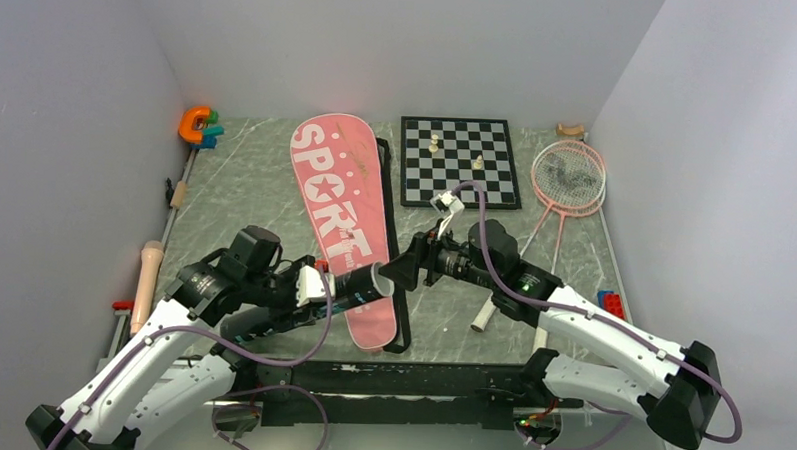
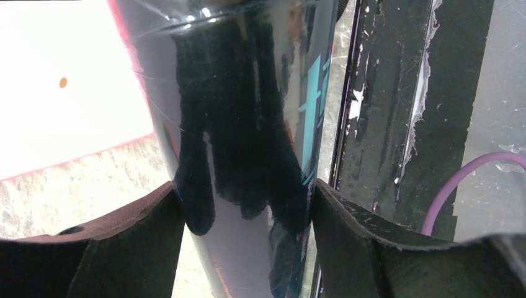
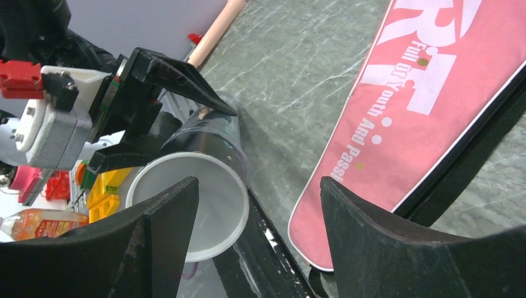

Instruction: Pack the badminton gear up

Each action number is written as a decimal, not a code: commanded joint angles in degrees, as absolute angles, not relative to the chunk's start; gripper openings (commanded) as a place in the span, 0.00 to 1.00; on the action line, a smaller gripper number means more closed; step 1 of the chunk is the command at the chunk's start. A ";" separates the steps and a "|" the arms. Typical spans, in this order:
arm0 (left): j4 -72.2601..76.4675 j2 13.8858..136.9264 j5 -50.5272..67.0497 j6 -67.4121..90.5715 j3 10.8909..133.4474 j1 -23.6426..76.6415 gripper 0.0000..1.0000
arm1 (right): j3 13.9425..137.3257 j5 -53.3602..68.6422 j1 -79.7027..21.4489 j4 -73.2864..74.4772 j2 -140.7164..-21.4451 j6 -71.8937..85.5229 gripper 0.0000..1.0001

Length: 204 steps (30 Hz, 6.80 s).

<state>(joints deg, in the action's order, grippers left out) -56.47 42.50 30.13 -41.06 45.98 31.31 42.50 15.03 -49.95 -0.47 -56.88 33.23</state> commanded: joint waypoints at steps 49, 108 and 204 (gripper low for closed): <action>-39.17 71.01 19.33 -29.73 56.72 -4.13 0.26 | 46.29 0.59 -36.63 21.75 -47.34 31.82 0.97; -34.84 113.24 -2.20 7.45 92.91 35.68 0.99 | 48.15 -3.54 -26.61 32.87 -54.57 36.53 1.00; -34.37 69.66 -1.48 -6.06 70.42 29.23 0.00 | 68.02 -25.73 -0.35 29.16 -101.83 40.09 0.70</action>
<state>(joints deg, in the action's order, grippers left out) -36.29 72.66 -2.83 -5.41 70.48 30.00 64.79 -23.40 -0.56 31.00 -99.88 40.49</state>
